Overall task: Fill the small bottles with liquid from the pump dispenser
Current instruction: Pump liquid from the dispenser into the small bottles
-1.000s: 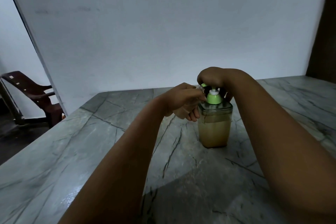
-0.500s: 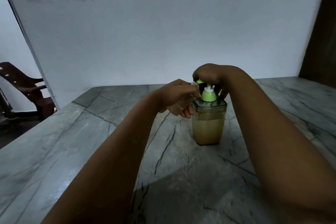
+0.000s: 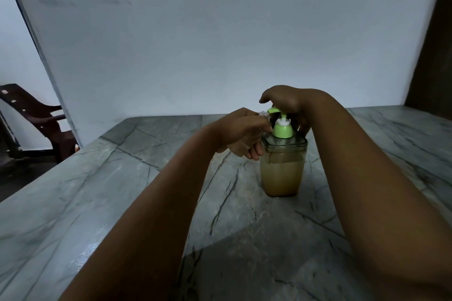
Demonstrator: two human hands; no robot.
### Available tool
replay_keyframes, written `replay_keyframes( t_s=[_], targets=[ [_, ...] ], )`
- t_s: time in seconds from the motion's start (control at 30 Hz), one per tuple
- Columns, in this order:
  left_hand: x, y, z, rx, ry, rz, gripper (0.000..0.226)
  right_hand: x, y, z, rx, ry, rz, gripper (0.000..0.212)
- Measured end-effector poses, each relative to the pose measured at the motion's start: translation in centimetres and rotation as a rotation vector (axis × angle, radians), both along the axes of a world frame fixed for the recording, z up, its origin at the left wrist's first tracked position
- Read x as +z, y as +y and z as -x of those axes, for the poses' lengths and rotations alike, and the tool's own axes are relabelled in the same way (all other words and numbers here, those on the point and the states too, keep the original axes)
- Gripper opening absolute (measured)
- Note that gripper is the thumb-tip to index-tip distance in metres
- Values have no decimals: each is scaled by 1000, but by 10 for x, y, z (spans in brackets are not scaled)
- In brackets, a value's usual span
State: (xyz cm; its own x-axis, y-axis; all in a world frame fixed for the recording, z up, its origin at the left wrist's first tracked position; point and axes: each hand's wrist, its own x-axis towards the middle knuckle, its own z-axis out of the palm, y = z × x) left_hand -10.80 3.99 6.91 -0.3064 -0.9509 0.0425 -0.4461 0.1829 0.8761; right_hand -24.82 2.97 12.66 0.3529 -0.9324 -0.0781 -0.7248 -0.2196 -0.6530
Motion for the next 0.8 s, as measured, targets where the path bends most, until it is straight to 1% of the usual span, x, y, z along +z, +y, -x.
replay_keyframes(
  t_s=[0.13, 0.23, 0.27, 0.3, 0.4, 0.43, 0.57, 0.6, 0.67, 0.73, 0.8],
  targets=[
    [-1, 0, 0, 13, -6, 11, 31, -2, 0, -5, 18, 104, 66, 18],
    [-1, -1, 0, 7, -9, 6, 29, -2, 2, -8, -39, 65, 76, 9],
    [-1, -1, 0, 3, -10, 1, 29, -2, 2, -7, -23, 84, 70, 9],
    [-2, -2, -1, 3, -10, 2, 28, -1, 2, -6, -7, 62, 41, 14],
    [-2, -3, -1, -2, -14, 11, 29, -1, 4, 0, 0, -44, -35, 39],
    [-2, -3, -1, -3, -21, 14, 29, 0, 5, 1, 7, -40, -32, 40],
    [-2, -2, 0, 7, -25, 14, 25, 0, 1, -1, 46, 109, 61, 22],
    [-1, -1, 0, 15, -25, 14, 26, -1, -1, -2, 28, 125, 52, 19],
    [-2, 0, 1, 19, -19, 18, 28, -2, 0, -3, -13, 89, 37, 13],
    [-1, 0, 1, 16, -16, 25, 31, -3, 0, -4, -27, 80, 28, 14],
    [-1, 1, 1, 14, -19, 26, 30, -4, 3, -3, -6, 101, 43, 25]
  ],
)
